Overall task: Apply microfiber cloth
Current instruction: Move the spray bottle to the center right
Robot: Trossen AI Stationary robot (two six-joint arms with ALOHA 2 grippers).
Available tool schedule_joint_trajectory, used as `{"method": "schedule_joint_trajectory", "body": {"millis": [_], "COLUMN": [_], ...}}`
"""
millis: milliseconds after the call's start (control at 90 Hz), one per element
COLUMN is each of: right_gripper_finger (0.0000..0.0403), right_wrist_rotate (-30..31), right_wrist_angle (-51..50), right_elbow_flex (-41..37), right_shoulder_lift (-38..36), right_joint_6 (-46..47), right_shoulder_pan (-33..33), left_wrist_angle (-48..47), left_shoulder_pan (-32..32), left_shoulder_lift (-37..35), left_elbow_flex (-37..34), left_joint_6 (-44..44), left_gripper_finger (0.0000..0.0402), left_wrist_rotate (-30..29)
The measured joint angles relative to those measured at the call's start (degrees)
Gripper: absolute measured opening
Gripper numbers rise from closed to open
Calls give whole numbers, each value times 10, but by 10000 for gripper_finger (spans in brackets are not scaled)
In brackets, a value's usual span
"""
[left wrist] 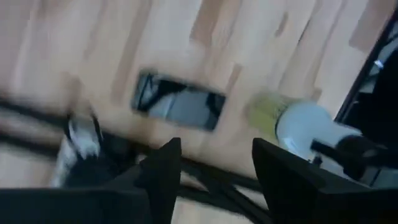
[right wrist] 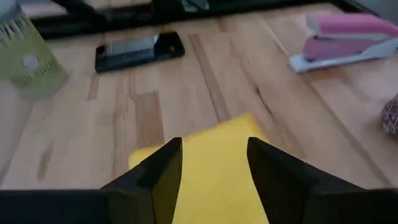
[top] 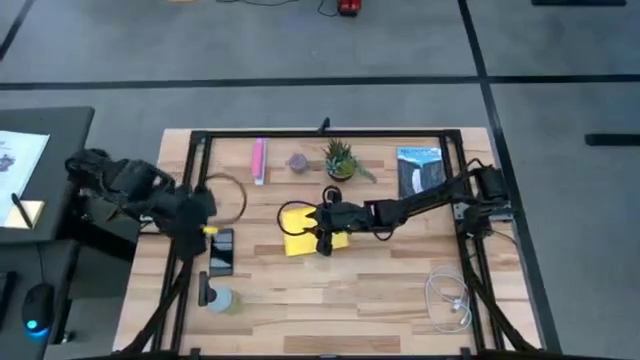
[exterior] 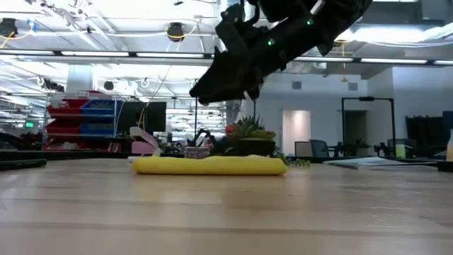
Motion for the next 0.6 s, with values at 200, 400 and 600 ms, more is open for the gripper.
{"method": "schedule_joint_trajectory", "body": {"millis": [200, 400, 600], "right_gripper_finger": [170, 170, 170], "right_wrist_rotate": [0, -2, -2], "right_wrist_angle": [4, 31, 61], "right_elbow_flex": [0, 0, 0], "right_shoulder_lift": [0, 0, 0], "right_joint_6": [-19, -34, -54], "right_shoulder_pan": [8, 16, 18], "left_wrist_angle": [1, 4, 104], "left_shoulder_pan": [-239, -384, -425], "left_shoulder_lift": [40, 109, 202], "left_elbow_flex": [-11, -17, -50], "left_joint_6": [-306, -547, -569], "left_gripper_finger": [169, 169, 169], "left_wrist_rotate": [-45, -167, -230]}}
